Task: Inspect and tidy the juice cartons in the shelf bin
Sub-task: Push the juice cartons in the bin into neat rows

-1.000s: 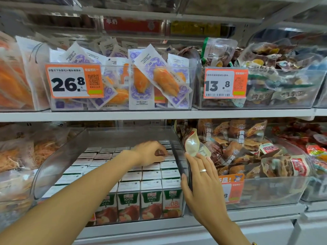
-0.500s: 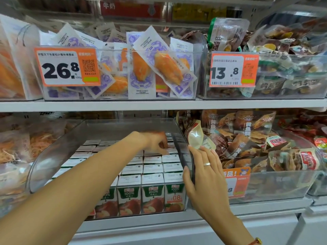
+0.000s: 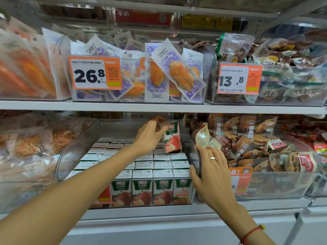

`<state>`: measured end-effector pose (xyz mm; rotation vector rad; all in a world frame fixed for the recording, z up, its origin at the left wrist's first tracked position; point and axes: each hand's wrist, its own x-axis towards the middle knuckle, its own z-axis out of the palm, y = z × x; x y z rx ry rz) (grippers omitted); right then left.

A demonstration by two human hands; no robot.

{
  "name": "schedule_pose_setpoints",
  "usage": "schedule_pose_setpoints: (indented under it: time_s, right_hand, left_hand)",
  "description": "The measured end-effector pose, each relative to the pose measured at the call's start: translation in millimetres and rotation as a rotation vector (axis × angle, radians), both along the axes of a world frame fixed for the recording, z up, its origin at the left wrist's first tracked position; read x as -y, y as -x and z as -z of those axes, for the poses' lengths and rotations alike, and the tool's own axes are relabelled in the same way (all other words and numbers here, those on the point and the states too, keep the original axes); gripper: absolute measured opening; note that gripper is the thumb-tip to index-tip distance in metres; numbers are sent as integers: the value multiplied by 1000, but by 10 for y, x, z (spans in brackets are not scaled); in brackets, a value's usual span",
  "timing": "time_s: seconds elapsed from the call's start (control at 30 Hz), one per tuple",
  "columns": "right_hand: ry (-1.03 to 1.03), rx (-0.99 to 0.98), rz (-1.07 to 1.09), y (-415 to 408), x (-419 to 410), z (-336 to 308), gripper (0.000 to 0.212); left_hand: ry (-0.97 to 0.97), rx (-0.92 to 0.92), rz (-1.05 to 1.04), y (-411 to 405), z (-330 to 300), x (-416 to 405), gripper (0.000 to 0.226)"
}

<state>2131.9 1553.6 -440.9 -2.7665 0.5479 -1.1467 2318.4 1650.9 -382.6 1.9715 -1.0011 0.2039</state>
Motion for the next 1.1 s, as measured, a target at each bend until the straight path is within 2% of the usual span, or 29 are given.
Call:
schedule_pose_setpoints:
  time_s: [0.13,0.23,0.33,0.43,0.53,0.67,0.83,0.97,1.1]
  right_hand:
    - [25,-189,47,21,-83,-232,55]
    - [-66,-170,-10,33,-289,-415,49]
    - [-424,-95,-279,31,-615,-538,38]
    - [-817,-165,-532,-47,-908,-537,38]
    - [-1012,-138,-634,-93,-1024,-442,28]
    - [-1116,-203,-698,-89,-1041,-241,21]
    - [-1145,-165,-717,-146,-1104,-139,21]
    - [-1228,-143,-677,-165,-1118,-126,33]
    - [-1268,-175,-659,-156,-1101,-155,34]
  left_hand:
    - [290,-320,47,306,37,-313,36]
    - [369,-524,39,558,87,-654,37]
    - [421,-660,20,786,123,-964,32]
    - [512,-759,34,976,134,-1197,16]
    - [500,-754,24,1066,238,-1382,17]
    - [460,-774,28,1105,427,-1563,50]
    - [415,-797,36,1066,599,-1611,30]
    - [403,-779,56,1034,631,-1609,48]
    - [390,-763,63,1017,635,-1611,38]
